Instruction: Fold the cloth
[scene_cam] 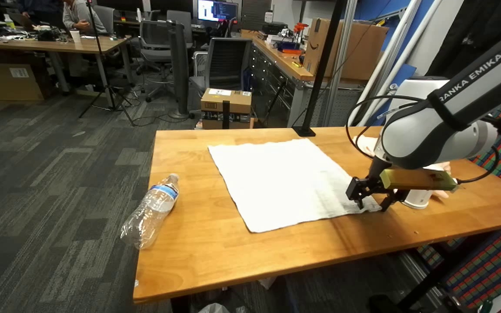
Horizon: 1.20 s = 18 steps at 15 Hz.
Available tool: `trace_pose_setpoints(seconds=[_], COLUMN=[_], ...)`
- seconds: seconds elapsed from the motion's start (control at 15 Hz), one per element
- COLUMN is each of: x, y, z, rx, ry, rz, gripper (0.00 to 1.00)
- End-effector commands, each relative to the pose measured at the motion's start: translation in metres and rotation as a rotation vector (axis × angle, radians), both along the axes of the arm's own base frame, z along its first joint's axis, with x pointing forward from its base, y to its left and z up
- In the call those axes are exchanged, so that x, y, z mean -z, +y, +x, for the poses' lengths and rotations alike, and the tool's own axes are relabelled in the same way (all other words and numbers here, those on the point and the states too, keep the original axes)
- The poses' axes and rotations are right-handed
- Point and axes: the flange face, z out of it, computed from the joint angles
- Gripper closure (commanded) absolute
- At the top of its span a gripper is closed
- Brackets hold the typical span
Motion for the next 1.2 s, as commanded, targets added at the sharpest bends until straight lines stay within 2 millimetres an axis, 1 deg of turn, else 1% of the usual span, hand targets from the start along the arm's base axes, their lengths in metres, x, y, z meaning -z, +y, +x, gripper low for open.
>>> trace_pose_setpoints(seconds=[0.0, 0.27, 0.33, 0.53, 0.6, 0.73, 1.0, 1.13], x=[0.001, -0.004, -0.006, -0.014, -0.017, -0.024, -0.041, -0.053], y=[0.007, 0.018, 0.021, 0.036, 0.044, 0.062, 0.107, 0.137], z=[0.003, -0.002, -0.003, -0.004, -0.003, 0.0, 0.016, 0.028], rx=[0.015, -0.017, -0.028, -0.056, -0.071, -0.108, -0.202, -0.255], ry=[0.031, 0.069, 0.085, 0.136, 0.153, 0.181, 0.226, 0.219], rz=[-0.01, -0.04, -0.056, -0.114, -0.133, -0.173, -0.25, -0.274], gripper=[0.63, 0.95, 0.99, 1.0, 0.99, 1.0, 1.0, 1.0])
